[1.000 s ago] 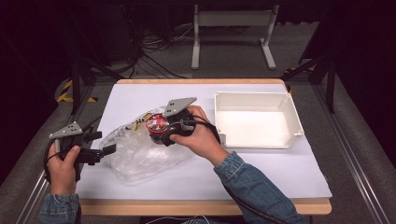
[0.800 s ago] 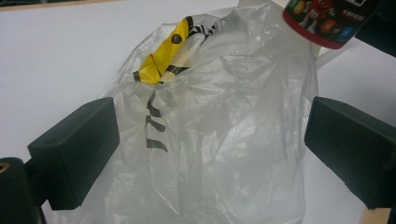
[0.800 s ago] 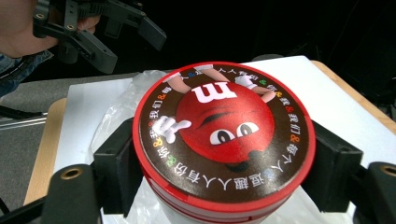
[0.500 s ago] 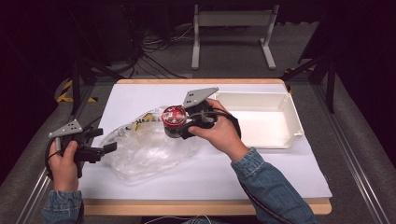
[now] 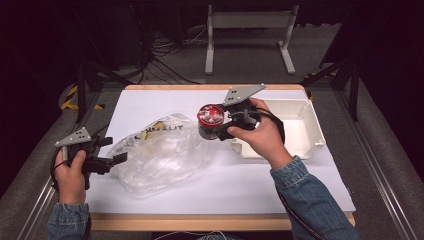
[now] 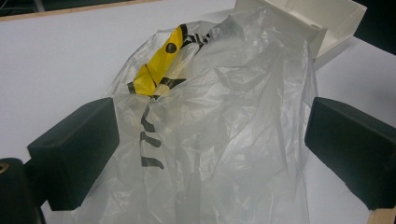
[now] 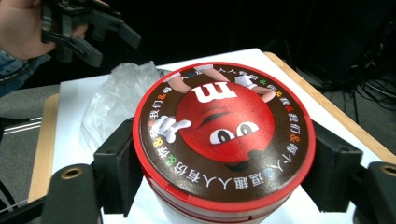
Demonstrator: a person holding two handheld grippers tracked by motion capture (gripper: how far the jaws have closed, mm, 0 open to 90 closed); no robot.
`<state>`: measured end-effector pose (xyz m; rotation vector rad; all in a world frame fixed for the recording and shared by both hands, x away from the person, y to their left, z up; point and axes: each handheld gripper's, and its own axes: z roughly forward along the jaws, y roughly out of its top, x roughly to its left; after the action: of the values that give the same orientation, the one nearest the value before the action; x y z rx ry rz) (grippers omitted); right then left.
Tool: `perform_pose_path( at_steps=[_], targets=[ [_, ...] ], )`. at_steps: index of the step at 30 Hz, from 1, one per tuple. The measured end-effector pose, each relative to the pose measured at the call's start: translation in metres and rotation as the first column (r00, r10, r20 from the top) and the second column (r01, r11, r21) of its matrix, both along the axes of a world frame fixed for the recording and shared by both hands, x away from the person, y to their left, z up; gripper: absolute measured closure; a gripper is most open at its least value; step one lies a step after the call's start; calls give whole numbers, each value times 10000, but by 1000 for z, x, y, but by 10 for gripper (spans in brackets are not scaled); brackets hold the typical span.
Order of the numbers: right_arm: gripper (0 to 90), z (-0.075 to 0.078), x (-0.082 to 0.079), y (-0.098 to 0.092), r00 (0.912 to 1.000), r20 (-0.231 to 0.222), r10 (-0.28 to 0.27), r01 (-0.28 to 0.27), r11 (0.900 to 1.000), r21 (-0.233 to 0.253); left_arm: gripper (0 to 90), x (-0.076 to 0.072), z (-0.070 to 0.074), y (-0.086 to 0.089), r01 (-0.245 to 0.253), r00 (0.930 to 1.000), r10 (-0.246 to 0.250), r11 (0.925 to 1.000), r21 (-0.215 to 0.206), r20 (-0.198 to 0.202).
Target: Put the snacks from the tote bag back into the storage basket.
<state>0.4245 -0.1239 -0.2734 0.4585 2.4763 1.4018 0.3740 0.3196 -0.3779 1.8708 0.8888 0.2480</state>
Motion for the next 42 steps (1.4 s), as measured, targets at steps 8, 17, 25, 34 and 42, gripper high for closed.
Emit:
perform_pose_path(
  at_steps=[8, 17, 25, 34, 42],
  targets=[
    [250, 3, 8, -24, 9994, -48, -353, 353, 9994, -6, 39, 0, -1, 0, -9, 10000, 9, 9999, 110, 6],
    [250, 1, 19, -51, 9978, -208, -635, 631, 9978, -185, 37, -2, -1, 0, 167, 9999, -167, 9998, -57, -32],
    [249, -4, 32, -78, 9914, -244, -1282, 1281, 9917, -64, 36, -1, -1, -1, 300, 9995, -300, 9996, -13, -50],
    [249, -14, 52, -103, 9792, -331, -2004, 1991, 9793, -371, 35, -1, -3, -1, 446, 9990, -446, 9990, -25, -10],
    [249, -30, 72, -110, 9707, -396, -2370, 2331, 9688, -841, 35, -2, -4, 0, 545, 9985, -545, 9985, -56, 62]
  ],
)
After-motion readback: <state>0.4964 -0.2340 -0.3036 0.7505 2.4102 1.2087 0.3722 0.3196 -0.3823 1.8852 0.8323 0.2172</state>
